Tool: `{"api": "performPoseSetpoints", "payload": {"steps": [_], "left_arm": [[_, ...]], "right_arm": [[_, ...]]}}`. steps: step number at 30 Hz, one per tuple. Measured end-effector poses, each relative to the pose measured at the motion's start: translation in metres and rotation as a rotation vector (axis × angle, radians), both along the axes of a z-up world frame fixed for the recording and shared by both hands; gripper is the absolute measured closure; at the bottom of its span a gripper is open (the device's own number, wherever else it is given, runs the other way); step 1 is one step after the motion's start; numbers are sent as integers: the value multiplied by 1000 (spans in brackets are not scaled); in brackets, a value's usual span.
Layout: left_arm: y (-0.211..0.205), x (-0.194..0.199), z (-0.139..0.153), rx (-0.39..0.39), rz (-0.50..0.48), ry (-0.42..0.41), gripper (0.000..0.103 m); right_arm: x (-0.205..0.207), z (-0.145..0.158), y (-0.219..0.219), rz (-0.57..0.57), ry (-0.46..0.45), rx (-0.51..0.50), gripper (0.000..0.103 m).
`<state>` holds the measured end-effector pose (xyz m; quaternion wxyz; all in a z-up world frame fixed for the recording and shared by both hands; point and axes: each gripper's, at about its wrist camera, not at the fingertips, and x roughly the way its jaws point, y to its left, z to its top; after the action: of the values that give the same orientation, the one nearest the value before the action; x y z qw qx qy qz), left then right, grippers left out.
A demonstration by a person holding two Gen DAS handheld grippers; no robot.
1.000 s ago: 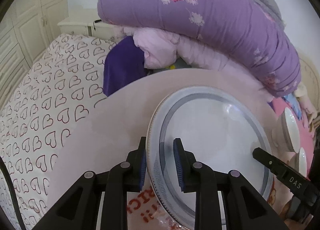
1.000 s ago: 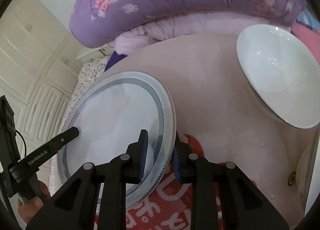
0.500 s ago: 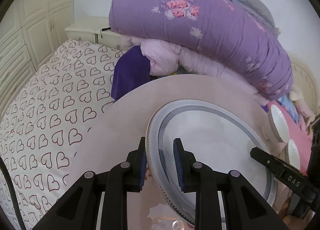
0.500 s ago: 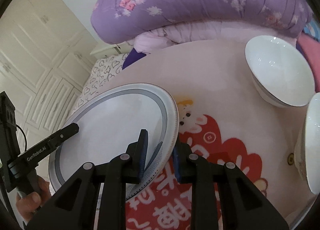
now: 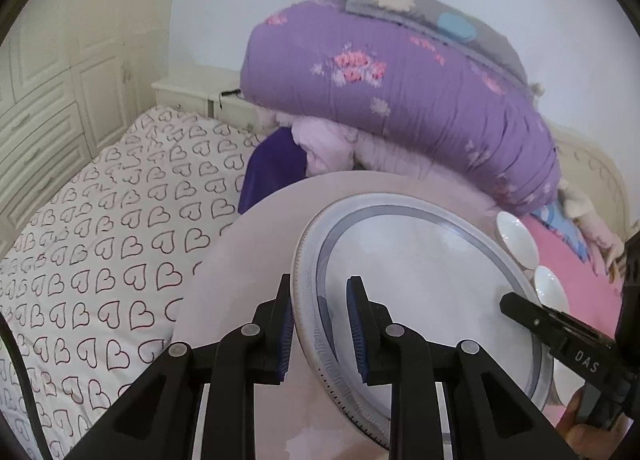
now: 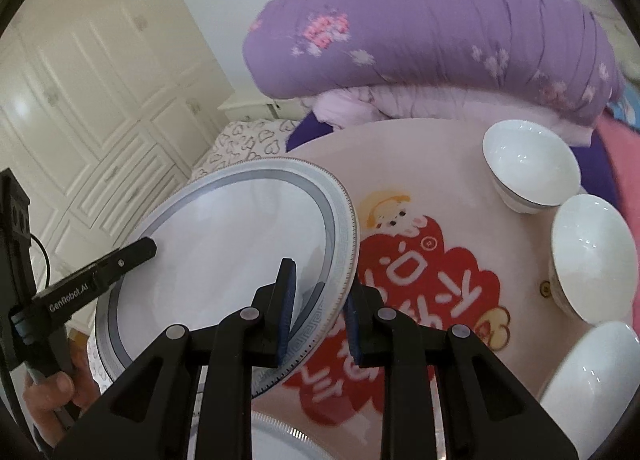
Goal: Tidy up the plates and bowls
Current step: 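Carry the small plate with the right gripper over the stacked plates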
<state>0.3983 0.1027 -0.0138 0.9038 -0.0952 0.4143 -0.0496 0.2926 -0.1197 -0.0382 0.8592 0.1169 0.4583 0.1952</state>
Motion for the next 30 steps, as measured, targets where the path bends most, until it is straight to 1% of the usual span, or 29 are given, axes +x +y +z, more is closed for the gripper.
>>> {"api": "performPoseSetpoints", "payload": {"steps": [7,11,17,21,25,29,30], "left_arm": [[-9,-87,20,-9,24,-43,82],[-15,-133,23,-6,34,-49,82],[-28,-187,23,-10,54,-42,82],[-34,-215,18,-14,67,-26,82],[-44,-234,13,-7,77,-5,82],[-49,-242,10,-4,86,11,82],[-51,-238,9,0,88,13,82]], "right_arm": [[-46,16,-10,37,-46,9,80],[-72,19,-17,55,-64,6,80],[-107,20,-30,80,-77,3,80],[-130,19,-37,104,-79,-2,80],[-148,16,-40,124,-90,-17,80],[-157,7,-41,140,-75,-25,80],[-158,4,-42,142,-71,-27,80]]}}
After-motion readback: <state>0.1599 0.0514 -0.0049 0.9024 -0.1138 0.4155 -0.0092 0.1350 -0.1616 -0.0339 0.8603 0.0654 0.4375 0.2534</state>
